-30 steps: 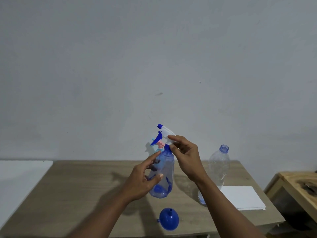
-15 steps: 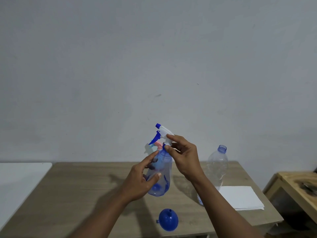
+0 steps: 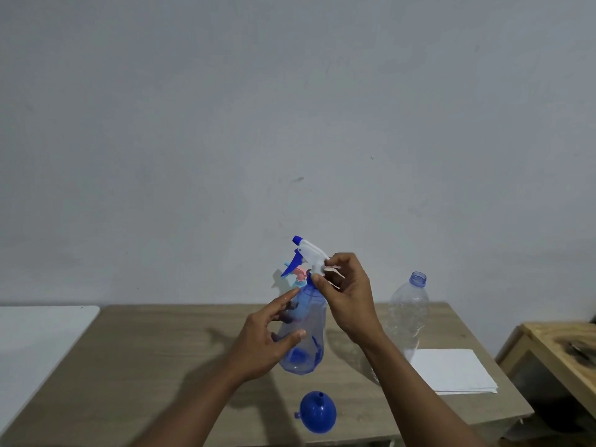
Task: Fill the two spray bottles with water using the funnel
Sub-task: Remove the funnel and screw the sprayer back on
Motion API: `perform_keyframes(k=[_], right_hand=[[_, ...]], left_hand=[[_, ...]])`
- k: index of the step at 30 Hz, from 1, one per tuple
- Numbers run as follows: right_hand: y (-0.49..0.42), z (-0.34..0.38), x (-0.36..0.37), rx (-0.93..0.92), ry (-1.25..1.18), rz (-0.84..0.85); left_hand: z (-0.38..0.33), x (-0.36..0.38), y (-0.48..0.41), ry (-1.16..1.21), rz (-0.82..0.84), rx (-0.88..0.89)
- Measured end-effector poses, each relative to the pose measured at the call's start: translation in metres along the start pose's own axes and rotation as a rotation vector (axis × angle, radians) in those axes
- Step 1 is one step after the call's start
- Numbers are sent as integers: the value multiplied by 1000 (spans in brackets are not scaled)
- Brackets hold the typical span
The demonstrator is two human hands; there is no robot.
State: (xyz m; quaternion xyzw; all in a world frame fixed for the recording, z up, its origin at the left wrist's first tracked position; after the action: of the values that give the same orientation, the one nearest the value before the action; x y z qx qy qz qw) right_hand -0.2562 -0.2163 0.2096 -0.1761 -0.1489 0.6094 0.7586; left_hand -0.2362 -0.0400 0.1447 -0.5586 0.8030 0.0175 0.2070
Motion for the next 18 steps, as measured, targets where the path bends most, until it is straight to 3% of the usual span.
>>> perform_keyframes(k=[4, 10, 15, 18], right_hand=[[-1, 2, -1, 89, -51, -43], [-1, -3, -1, 163, -5, 23], [19, -17, -9, 209, -94, 22], [40, -42, -18, 300, 28, 24]], left_hand=[[0, 4, 4, 5, 29, -30], [10, 11, 13, 56, 91, -70], [60, 5, 34, 80, -23, -227], [108, -3, 55, -58, -101, -379]])
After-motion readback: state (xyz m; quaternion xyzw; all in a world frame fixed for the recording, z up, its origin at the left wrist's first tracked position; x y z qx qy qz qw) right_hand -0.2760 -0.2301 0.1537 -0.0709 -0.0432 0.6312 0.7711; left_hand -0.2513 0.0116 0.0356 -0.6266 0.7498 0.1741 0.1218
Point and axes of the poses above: each hand's wrist, its own y-axis away from the middle knuckle, its own x-axis out of the palm, z = x × y, the point moved 1 cm from there along -y, towards the middle knuckle, and after that the axes turned 5 degrees about -x, right-handed, at the moved point
